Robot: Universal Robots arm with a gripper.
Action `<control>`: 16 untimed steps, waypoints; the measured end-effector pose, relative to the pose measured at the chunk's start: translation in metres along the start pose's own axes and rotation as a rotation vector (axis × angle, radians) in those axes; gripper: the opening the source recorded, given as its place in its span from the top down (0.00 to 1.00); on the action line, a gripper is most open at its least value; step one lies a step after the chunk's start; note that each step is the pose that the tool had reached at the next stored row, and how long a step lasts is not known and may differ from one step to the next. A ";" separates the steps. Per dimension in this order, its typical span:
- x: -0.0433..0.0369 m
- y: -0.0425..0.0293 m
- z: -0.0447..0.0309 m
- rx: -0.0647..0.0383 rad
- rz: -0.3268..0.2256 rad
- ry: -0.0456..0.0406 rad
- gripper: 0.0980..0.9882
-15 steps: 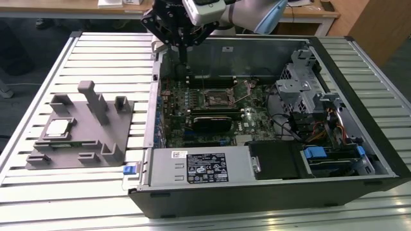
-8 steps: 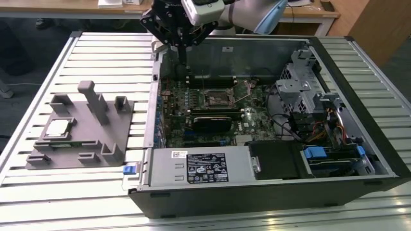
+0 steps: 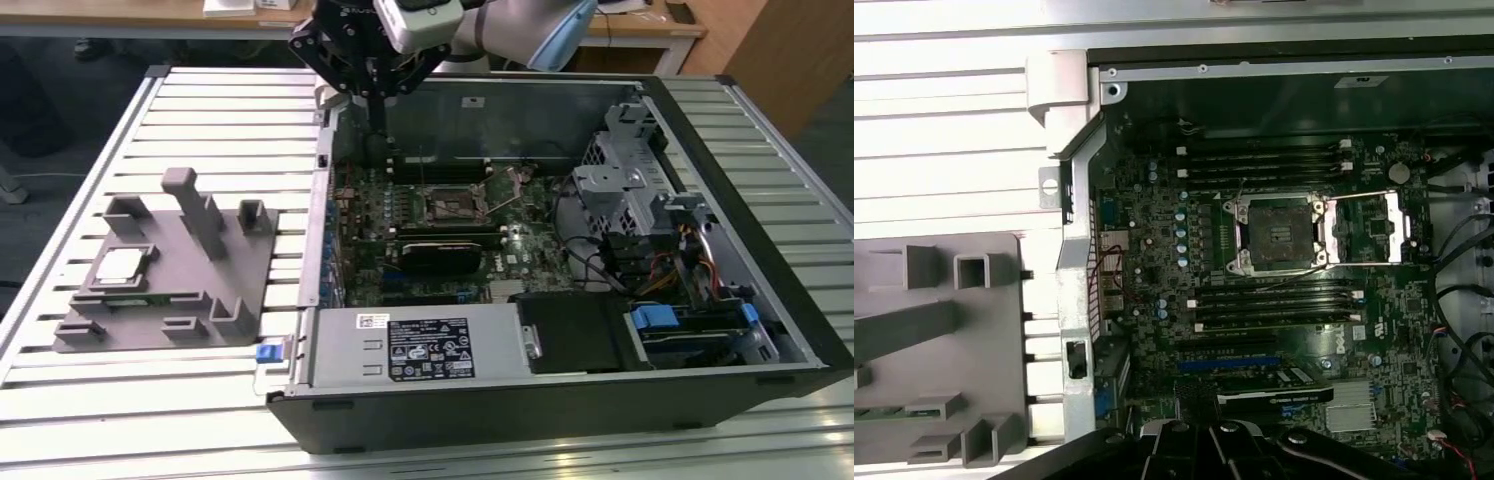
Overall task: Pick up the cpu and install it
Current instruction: 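Reach for the cpu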
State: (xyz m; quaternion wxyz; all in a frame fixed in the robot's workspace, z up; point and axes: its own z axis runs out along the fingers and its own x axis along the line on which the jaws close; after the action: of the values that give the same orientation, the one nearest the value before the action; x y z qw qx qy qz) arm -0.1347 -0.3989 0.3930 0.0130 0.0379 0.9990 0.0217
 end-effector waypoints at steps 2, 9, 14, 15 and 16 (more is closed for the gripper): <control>0.0004 0.0000 0.0000 0.000 0.000 0.0000 0.99; 0.0020 -0.0001 0.0000 0.000 0.000 0.0000 0.99; 0.0031 -0.0002 0.0000 0.000 0.000 0.0000 0.99; 0.0033 -0.0003 0.0000 0.000 0.000 0.0000 0.99; 0.0035 -0.0003 0.0000 0.000 0.000 0.0000 0.99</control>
State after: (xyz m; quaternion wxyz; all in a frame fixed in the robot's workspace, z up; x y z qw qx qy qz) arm -0.1382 -0.3989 0.3930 0.0130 0.0379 0.9990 0.0217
